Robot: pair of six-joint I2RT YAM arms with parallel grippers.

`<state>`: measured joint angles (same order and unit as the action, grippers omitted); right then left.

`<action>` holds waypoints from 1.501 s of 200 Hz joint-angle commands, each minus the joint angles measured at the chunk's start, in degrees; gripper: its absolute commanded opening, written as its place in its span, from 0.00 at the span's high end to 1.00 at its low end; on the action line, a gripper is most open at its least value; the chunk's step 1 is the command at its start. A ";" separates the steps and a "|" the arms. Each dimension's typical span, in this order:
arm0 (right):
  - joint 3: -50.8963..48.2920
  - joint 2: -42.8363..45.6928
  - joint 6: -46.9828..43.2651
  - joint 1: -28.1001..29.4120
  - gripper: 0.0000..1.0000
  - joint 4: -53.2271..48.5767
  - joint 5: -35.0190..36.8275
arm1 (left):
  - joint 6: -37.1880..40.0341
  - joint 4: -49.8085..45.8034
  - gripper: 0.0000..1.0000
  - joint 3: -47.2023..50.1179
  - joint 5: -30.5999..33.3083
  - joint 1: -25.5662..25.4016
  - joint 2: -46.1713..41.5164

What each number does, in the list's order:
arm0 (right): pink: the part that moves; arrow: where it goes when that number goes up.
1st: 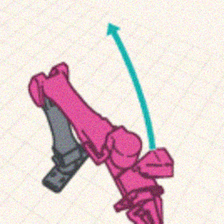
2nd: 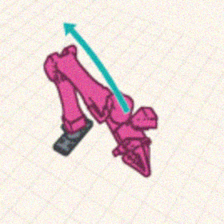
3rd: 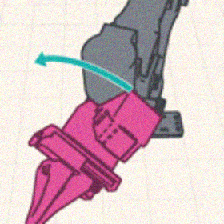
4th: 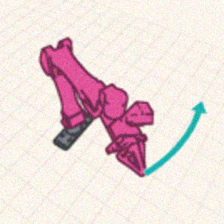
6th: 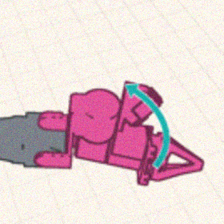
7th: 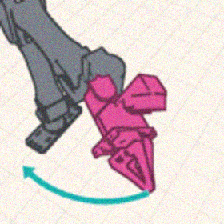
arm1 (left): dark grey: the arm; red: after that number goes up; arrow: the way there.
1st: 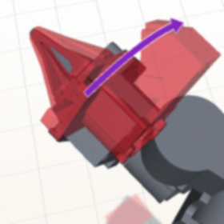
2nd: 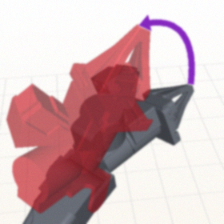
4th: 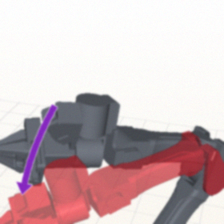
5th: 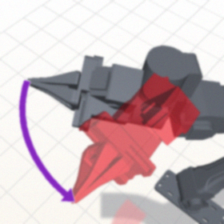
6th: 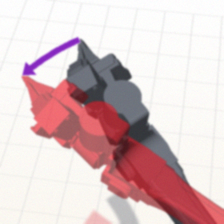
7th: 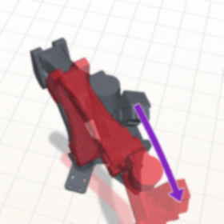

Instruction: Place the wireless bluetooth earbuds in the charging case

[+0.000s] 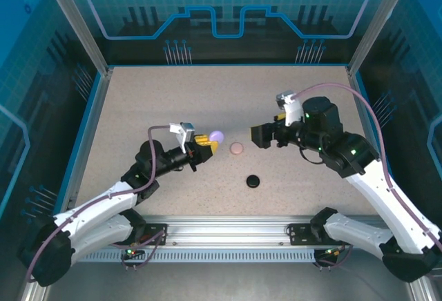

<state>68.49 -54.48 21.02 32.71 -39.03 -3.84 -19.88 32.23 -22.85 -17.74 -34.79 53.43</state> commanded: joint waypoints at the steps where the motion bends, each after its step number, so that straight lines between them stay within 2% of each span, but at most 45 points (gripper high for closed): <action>1: -4.45 2.96 3.32 -4.18 0.00 1.16 -0.05 | -9.67 -6.50 0.88 1.24 2.27 -0.20 1.76; 42: -6.59 4.30 5.21 -7.79 0.00 0.32 -0.91 | -15.19 -16.28 0.88 -0.09 0.29 -0.21 5.63; 89: -6.78 4.69 5.60 -8.09 0.00 -0.86 -0.56 | -15.90 -26.82 0.88 -3.38 -1.95 -0.26 11.57; 183: -7.25 5.41 5.53 -8.36 0.00 -2.02 -0.37 | -18.95 -29.10 0.88 -6.33 -2.19 -0.24 26.82; 213: -7.08 5.23 4.80 -8.77 0.00 -2.54 -0.30 | -18.74 -28.96 0.77 -6.05 -1.57 -0.20 28.13; 249: -6.83 4.43 2.86 -10.52 0.00 -5.28 0.88 | -16.64 -33.02 0.57 -6.66 2.05 -0.21 26.77; 300: -8.18 6.05 0.58 -13.82 0.00 -5.71 4.83 | -12.42 -43.50 0.36 -9.86 11.51 -0.12 17.56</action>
<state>61.39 -49.84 23.90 20.86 -43.70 -1.63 -35.51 -3.81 -30.02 -12.64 -34.87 76.77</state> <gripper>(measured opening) 0.999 0.596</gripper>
